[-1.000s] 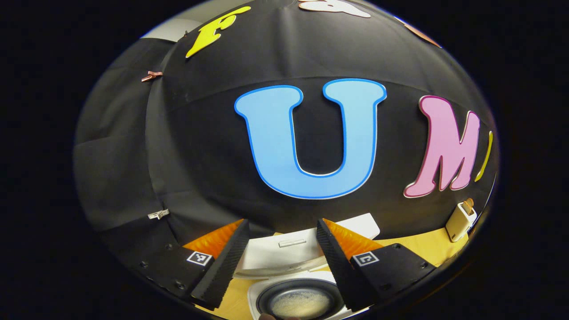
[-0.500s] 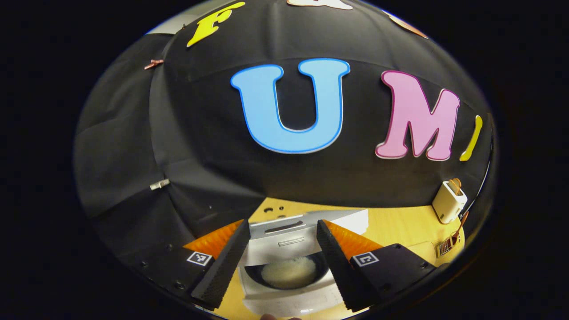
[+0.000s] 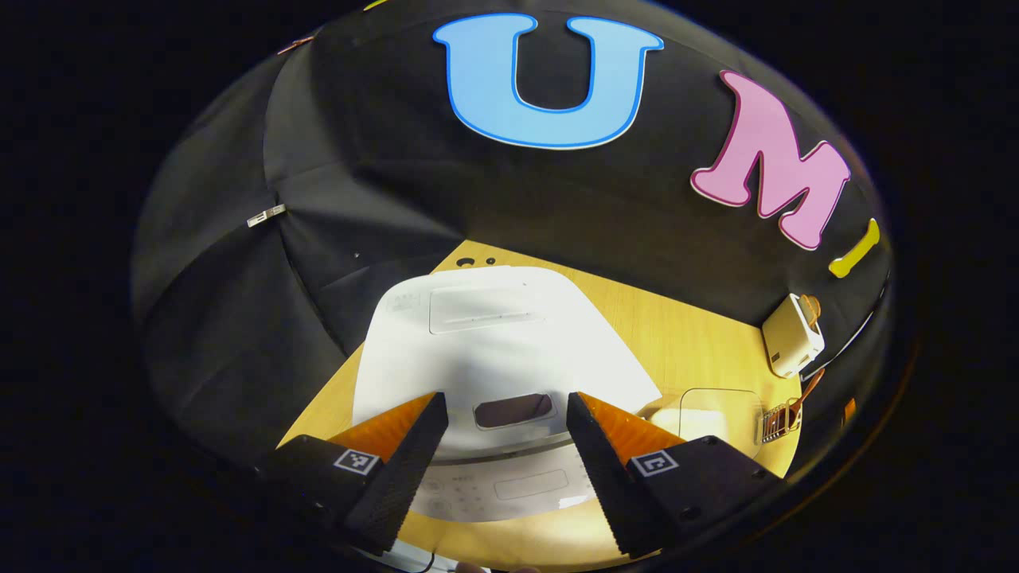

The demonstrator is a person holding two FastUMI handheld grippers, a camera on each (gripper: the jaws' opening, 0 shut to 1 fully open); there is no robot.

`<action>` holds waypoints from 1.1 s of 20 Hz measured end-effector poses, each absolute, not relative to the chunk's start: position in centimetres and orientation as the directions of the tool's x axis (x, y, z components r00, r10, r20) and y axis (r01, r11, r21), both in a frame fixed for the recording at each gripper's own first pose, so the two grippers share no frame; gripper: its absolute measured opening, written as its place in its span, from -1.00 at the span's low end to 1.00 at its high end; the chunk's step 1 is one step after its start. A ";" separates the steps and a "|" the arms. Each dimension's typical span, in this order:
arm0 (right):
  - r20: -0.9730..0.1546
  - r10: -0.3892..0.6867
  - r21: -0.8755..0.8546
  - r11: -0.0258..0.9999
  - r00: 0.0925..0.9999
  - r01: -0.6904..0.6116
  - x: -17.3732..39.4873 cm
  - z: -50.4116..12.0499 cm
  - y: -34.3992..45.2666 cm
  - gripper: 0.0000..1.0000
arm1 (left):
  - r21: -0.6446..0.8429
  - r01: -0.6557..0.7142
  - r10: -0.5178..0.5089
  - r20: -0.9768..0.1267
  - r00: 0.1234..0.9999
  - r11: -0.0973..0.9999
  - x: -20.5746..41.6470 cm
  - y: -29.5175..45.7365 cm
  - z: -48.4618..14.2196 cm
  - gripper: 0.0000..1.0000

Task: Close the left gripper, press the button to open the rice cooker; take a wooden spoon from the chopstick holder with the right hand, scoop a spoonful of rice and pour it into the rice cooker, then put the wooden spoon back into the chopstick holder.

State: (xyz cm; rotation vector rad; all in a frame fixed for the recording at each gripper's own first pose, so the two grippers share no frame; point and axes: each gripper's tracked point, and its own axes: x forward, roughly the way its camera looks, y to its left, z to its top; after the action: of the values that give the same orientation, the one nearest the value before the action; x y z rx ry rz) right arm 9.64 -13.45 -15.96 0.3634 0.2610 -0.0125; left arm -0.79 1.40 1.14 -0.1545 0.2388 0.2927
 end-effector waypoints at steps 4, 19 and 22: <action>-0.285 0.026 0.338 0.938 0.958 0.075 9.3 -17.2 -14.2 0.70 | -0.087 -0.309 0.261 -0.354 0.898 0.947 0.1 1.5 -0.4 0.99; -0.316 0.051 0.354 0.933 0.947 0.068 10.1 -18.4 -12.8 0.70 | -0.032 -0.278 0.210 -0.573 0.792 0.960 1.2 1.6 -1.9 0.99; -0.308 0.061 0.367 0.928 0.949 0.060 10.3 -17.9 -12.3 0.70 | -0.017 -0.258 0.215 -0.506 0.835 0.966 1.2 1.6 -1.7 0.96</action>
State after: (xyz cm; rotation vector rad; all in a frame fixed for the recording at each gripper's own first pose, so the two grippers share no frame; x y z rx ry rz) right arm 10.32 -12.34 -17.91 0.3823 0.3218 0.0006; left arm 1.18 1.65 -1.72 -0.0854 0.5257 0.2507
